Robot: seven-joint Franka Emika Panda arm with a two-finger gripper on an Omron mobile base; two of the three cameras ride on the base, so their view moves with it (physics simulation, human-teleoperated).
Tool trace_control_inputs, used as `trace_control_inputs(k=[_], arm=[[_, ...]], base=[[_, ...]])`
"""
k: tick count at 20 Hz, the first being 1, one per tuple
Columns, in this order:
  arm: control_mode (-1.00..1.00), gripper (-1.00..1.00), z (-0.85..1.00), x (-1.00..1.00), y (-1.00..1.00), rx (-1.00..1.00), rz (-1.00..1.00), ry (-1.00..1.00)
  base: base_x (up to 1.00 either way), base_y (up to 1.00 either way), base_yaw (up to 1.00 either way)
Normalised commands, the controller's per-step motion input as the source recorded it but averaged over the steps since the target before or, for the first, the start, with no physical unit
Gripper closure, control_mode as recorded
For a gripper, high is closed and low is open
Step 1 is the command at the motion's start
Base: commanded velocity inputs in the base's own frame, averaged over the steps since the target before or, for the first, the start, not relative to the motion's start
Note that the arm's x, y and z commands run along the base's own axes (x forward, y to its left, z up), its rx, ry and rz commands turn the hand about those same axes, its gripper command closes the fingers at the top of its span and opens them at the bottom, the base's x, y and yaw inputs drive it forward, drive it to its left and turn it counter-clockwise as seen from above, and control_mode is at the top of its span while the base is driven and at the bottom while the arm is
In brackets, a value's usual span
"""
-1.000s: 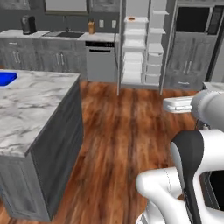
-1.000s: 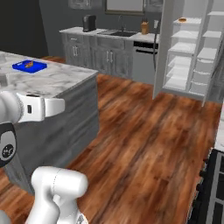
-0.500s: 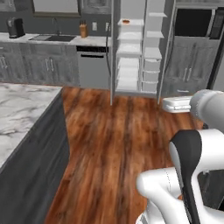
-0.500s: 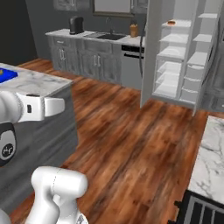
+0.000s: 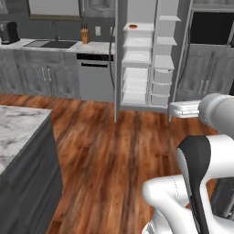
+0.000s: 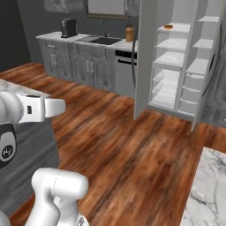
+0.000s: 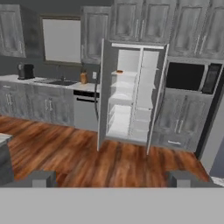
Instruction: Take the donuts from the fridge and place them on the empty tray on the dining counter.
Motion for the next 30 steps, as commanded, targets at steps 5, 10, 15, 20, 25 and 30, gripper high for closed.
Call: trace_control_inputs(k=[5,10,15,20,25,30], arm=[[1.0,-1.0,0.0,0.0,0.0,0.0,0.0,0.0],[1.0,-1.0,0.0,0.0,0.0,0.0,0.0,0.0],[1.0,-1.0,0.0,0.0,0.0,0.0,0.0,0.0],[1.0,-1.0,0.0,0.0,0.0,0.0,0.0,0.0],[1.0,-1.0,0.0,0.0,0.0,0.0,0.0,0.0],[1.0,-1.0,0.0,0.0,0.0,0.0,0.0,0.0]], base=[[1.0,-0.56,0.11],[1.0,-0.59,0.12],[1.0,-0.65,0.12],[1.0,-0.72,0.1],[1.0,-0.73,0.11],[1.0,-0.72,0.11]])
